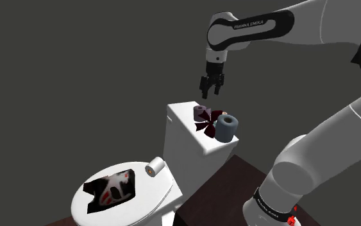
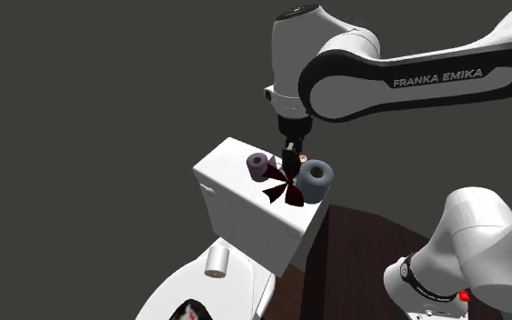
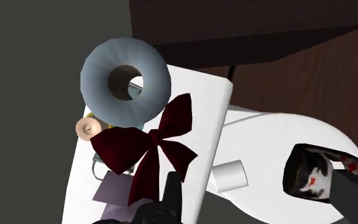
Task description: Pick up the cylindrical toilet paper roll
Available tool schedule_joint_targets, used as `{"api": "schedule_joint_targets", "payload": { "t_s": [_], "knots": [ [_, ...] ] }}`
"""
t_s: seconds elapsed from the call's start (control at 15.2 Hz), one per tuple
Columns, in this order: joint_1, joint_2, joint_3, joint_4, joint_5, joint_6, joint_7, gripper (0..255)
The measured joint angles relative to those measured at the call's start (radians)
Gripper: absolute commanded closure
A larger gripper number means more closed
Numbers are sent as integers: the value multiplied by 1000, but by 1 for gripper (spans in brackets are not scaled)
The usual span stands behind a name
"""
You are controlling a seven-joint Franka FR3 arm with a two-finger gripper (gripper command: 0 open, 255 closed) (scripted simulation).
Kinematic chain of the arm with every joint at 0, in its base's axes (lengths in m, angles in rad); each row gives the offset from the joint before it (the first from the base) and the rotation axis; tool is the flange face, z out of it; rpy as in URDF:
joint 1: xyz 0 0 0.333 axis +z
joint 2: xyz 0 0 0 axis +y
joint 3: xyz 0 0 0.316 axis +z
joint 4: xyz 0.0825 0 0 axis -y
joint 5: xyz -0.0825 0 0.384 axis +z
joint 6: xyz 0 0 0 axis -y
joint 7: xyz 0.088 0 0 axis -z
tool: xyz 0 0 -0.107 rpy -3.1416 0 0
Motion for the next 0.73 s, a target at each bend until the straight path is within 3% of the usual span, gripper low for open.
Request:
{"api": "schedule_joint_targets", "payload": {
  "t_s": [0.73],
  "knots": [
    [-44, 405, -65, 233, -18, 131, -112, 0]
  ]
}}
